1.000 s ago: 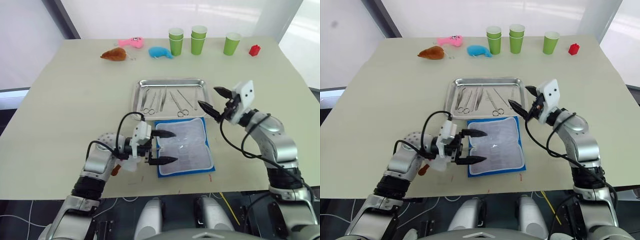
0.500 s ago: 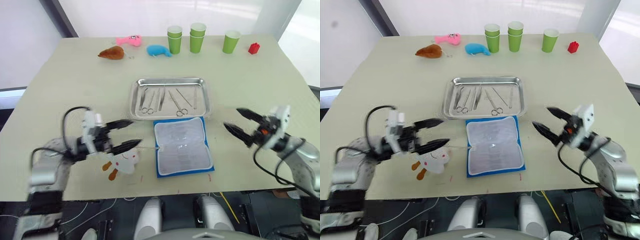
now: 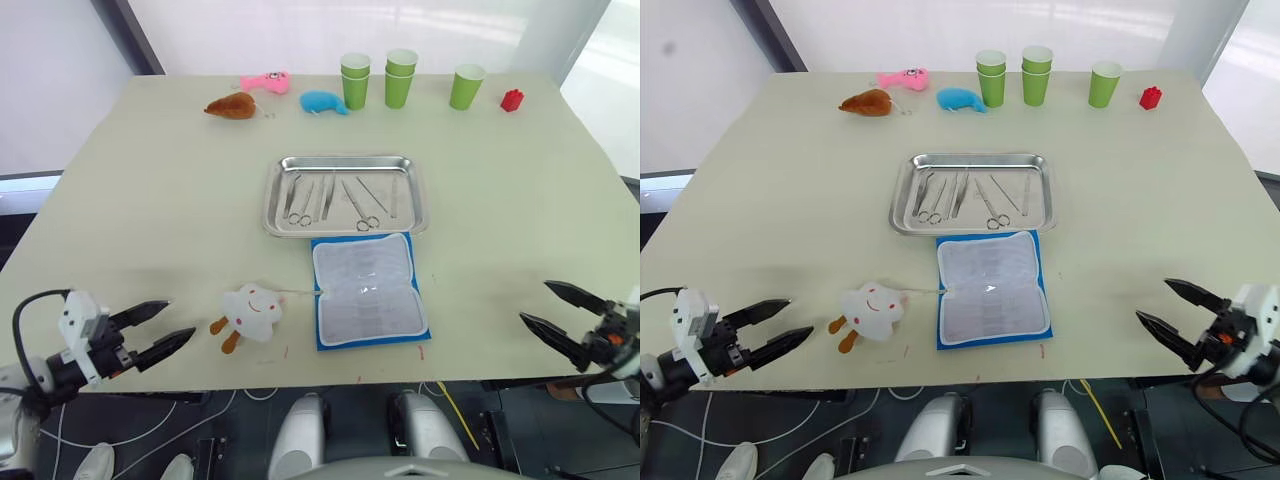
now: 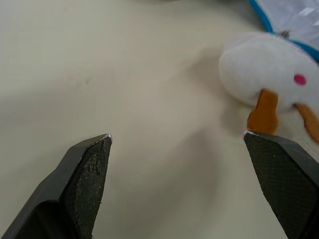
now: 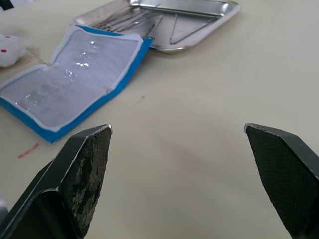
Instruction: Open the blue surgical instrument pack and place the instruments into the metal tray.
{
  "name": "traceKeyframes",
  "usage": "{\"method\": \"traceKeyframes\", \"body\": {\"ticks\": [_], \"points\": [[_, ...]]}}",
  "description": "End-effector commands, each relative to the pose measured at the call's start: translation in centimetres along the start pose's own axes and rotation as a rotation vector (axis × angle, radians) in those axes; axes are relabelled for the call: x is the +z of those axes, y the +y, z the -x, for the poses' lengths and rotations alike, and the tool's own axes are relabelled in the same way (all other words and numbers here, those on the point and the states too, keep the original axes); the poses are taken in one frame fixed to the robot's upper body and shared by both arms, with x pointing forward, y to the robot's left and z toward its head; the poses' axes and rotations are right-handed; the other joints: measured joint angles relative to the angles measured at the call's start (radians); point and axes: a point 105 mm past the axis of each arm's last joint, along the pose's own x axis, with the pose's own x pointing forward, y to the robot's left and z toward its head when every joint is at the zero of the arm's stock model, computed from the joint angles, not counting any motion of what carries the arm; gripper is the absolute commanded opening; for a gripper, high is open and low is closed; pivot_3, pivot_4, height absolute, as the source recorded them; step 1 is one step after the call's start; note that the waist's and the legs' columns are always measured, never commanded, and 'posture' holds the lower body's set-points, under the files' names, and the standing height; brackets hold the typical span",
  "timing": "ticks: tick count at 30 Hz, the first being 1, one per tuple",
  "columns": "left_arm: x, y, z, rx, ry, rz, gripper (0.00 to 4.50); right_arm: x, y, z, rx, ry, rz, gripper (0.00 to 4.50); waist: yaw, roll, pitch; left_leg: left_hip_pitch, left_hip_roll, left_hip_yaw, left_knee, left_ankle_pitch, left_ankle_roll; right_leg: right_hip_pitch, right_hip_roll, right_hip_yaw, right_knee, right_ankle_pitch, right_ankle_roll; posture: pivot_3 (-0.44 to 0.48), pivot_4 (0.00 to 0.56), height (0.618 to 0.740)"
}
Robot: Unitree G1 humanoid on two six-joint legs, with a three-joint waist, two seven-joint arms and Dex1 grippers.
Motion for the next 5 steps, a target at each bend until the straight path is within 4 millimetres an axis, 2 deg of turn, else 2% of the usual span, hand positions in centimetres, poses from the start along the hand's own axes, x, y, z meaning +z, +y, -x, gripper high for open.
{"method": "traceKeyframes", "body": {"ticks": [1,5], "points": [[0.0,1.02,0.74,0.111,0.013,-0.05,4.5,0.76,-0.48,1.41,-0.026,-0.015,0.033,4.47,0.001,0.0,0.0,0.0,0.0,0.0,0.0,0.0,0.0,0.0,0.0,0.0,0.0,0.0,0.0,0.0,0.15,0.74],[0.16,0.94,0.72,0.132,0.004,-0.062,4.5,0.19,-0.93,2.26,-0.044,0.007,0.029,4.47,0.003,-0.001,-0.001,0.001,0.0,0.0,0.0,0.0,0.0,0.001,0.0,0.0,0.0,0.0,0.0,0.0,0.15,0.74]]}}
